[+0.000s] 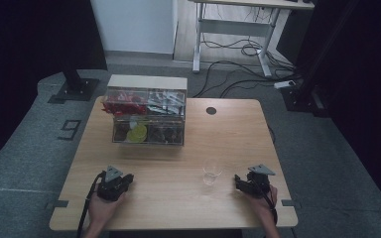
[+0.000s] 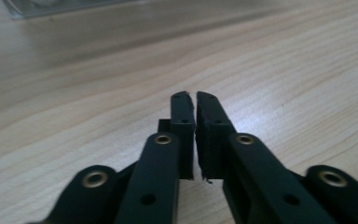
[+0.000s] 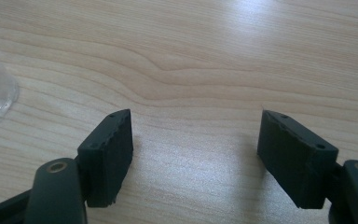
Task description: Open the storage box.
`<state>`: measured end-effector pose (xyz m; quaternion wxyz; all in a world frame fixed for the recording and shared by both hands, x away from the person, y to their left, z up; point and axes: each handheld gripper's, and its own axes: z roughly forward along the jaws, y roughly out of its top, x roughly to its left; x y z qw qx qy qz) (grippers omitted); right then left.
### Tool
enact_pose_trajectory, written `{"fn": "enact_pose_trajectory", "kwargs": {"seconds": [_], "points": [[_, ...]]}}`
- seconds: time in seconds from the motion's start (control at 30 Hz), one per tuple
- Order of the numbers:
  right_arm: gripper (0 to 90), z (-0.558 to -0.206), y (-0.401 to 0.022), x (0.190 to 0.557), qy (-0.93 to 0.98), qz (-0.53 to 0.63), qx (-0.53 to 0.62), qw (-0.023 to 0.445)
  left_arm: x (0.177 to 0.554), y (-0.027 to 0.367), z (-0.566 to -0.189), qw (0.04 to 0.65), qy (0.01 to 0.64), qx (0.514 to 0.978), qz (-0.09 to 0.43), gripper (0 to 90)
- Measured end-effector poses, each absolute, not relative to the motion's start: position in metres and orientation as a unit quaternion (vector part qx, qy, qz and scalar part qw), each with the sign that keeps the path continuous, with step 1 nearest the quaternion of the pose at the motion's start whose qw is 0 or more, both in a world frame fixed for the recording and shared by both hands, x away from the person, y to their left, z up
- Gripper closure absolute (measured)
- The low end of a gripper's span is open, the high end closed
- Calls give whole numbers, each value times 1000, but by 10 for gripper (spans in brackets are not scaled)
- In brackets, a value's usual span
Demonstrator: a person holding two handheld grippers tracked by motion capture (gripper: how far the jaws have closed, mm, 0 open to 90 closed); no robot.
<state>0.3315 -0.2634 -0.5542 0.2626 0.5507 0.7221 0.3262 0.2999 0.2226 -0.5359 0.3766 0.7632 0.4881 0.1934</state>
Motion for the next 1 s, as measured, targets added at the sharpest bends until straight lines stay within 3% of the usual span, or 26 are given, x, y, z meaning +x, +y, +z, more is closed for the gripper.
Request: {"fn": "enact_pose_trajectory", "kwargs": {"seconds": [0.47, 1.0], "points": [[277, -554, -267, 329, 719, 328, 556, 259, 310, 251, -519, 383, 516, 739, 201, 900], [288, -554, -267, 328, 715, 329, 561, 257, 340, 235, -511, 385, 495, 754, 197, 900]]}}
